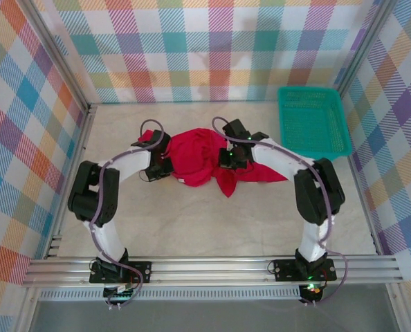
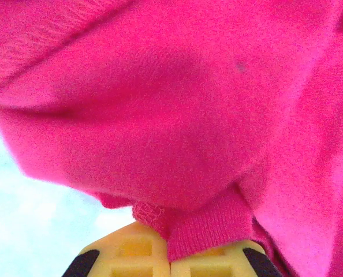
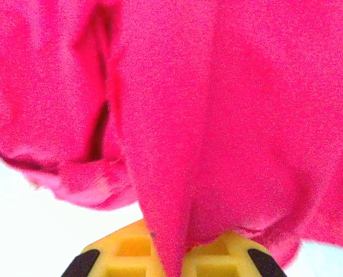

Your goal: Fold the inside-out t-shirt

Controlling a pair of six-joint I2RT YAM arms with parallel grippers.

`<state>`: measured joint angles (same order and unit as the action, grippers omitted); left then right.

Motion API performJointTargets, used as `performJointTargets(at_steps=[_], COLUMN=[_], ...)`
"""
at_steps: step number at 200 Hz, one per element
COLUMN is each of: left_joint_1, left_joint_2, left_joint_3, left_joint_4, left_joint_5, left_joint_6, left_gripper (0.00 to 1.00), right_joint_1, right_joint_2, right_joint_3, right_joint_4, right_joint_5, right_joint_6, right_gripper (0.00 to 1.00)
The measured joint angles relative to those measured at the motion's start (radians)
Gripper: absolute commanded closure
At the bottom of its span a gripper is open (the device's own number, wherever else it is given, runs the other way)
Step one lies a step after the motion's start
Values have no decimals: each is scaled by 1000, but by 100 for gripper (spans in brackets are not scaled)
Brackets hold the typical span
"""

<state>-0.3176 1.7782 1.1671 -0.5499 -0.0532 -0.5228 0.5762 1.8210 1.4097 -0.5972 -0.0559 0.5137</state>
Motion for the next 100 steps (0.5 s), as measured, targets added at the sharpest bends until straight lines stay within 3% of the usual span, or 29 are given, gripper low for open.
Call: performJointTargets(at_steps=[57,100], left_joint_1=[31,70], left_joint_2=[-488,-633], left_joint_3=[-3,106], left_joint_4=[-79,-222], left_joint_5=[-152,-227], left_joint_6=[23,55], left_gripper=[100,100], right_joint_1=[-1,-12], right_joint_2=[-342,-449], right_joint_3=[108,227], right_joint_4=[-165,-245], right_joint_5=[114,210], right_joint_6=[-113,-151], right_gripper=[100,100])
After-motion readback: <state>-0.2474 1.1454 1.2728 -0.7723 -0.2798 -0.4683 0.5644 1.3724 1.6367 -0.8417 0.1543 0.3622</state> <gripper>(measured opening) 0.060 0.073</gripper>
